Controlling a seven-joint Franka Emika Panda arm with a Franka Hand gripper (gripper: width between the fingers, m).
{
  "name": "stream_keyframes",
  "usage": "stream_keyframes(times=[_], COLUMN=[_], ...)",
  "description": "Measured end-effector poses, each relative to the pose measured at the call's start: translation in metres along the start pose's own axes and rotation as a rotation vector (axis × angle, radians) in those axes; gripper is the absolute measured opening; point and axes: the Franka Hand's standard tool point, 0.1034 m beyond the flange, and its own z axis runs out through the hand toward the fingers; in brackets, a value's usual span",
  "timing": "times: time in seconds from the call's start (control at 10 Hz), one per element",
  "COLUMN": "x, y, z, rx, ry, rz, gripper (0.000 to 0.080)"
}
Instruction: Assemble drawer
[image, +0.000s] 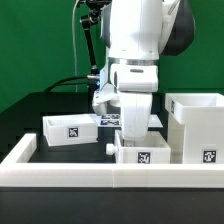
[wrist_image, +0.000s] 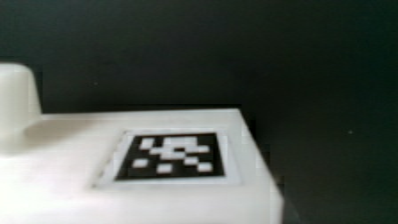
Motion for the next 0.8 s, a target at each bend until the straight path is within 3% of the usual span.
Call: stream_keyframes(times=[0.4,0.8], x=[0.0108,0.0102], y=[0.0052,0.0032], z=[0.0034,0.0063], rx=[0.044,0.029], ry=[0.003,0.005], rz=[0.016,0.019], gripper=[0.0041,0.0041])
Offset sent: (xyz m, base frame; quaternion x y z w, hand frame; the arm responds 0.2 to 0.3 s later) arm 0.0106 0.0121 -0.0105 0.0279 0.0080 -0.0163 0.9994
